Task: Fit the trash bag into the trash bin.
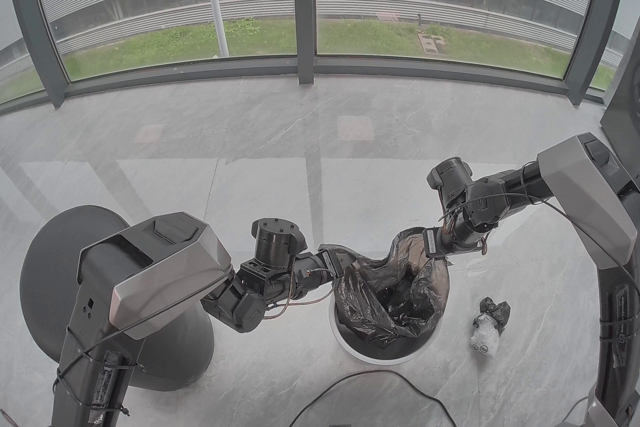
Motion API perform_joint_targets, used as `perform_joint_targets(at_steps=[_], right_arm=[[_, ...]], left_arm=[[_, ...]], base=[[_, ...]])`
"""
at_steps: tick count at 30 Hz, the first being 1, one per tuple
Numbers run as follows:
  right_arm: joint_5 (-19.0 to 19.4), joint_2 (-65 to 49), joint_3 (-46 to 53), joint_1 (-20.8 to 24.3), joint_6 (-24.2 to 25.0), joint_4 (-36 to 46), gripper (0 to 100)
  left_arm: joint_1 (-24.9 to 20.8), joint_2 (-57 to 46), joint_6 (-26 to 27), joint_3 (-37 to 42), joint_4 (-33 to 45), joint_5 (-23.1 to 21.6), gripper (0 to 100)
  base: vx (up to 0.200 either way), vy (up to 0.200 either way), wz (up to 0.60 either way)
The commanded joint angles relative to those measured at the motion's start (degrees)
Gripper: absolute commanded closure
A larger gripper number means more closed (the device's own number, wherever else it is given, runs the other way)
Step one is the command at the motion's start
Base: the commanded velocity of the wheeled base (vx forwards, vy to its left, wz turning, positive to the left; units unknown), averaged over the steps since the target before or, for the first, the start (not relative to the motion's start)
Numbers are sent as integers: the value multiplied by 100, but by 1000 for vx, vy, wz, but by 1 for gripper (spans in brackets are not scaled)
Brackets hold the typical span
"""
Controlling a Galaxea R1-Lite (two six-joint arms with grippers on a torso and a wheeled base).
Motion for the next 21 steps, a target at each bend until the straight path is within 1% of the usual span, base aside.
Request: perform_joint_targets(at_steps=[1,6,11,14,18,19,21], right_arm=[[50,56,-23,-41,-30,-1,100],[173,82,-32,-41,-39,-19,100],[261,143,-173,-41,-65,-19,100],[261,240,-296,-67,-92,-10,100],[261,346,-340,-93,-144,17,100],[261,346,-340,-93,-153,17,100],[261,337,-340,-102,-179,17,100]], left_arm=[[17,98,0,-94,13,10,0],[78,238,0,-323,40,10,0],[122,221,35,-358,180,36,0],[175,150,167,-314,505,80,0],[289,-25,369,-305,1129,98,0],[298,-34,378,-314,1173,89,0],[342,-140,492,-384,1560,71,0]], base=[[0,0,0],[0,0,0],[0,0,0],[0,0,0],[0,0,0],[0,0,0],[0,0,0]])
